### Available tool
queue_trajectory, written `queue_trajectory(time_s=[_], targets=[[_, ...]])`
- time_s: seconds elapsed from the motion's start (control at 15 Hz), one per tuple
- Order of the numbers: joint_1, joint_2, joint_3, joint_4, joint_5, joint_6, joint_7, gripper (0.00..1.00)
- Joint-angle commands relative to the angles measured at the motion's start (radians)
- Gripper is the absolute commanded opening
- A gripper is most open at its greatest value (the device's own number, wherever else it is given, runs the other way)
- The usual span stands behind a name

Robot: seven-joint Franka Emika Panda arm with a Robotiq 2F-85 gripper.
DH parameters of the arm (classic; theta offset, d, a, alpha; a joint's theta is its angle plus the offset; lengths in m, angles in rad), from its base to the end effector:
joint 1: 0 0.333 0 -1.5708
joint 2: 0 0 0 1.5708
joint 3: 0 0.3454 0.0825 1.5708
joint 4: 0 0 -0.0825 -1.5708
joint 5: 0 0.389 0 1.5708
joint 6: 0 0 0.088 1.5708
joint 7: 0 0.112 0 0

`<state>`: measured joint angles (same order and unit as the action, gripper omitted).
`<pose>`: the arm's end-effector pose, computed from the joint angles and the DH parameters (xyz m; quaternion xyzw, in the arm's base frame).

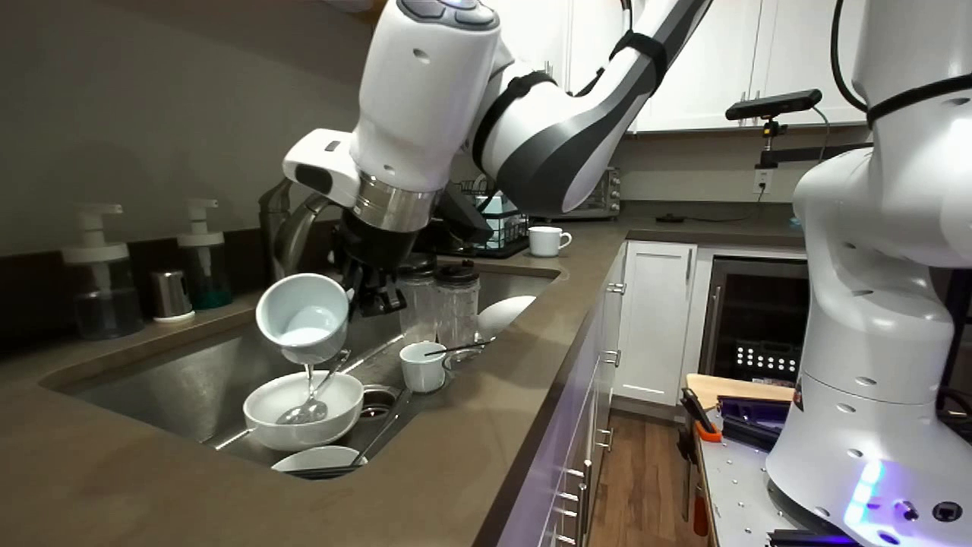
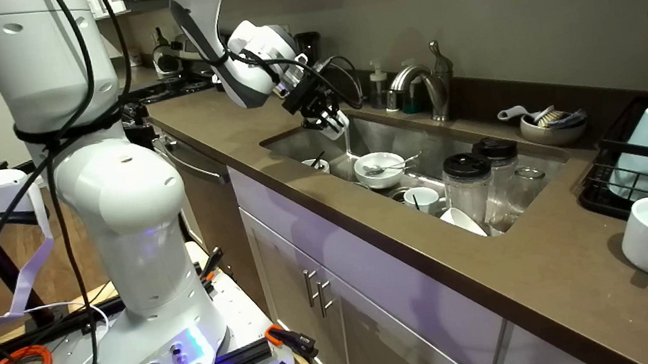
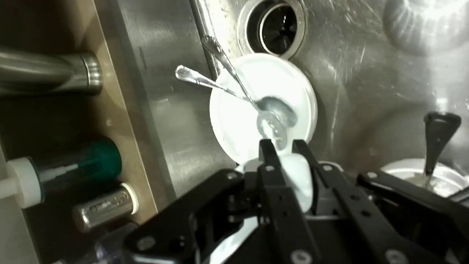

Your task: Get the cup on the left and pour the water in the sink, and put it on the left side of the sink

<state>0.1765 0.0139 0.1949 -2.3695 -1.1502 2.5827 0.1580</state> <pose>0.4763 0.2004 0.3531 0.7849 0.5165 0.1680 0.2982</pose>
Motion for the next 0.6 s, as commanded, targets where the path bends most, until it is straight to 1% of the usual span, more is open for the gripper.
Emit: queue_trajectory(time_s=[0.0,0.53], targets=[[0.001,-0.022,-0.005,0.001,0.052,0.108,-0.022,0.06],[-0.004,-0.002,-0.004,0.008,0.131,0.336,-0.046,0.06]])
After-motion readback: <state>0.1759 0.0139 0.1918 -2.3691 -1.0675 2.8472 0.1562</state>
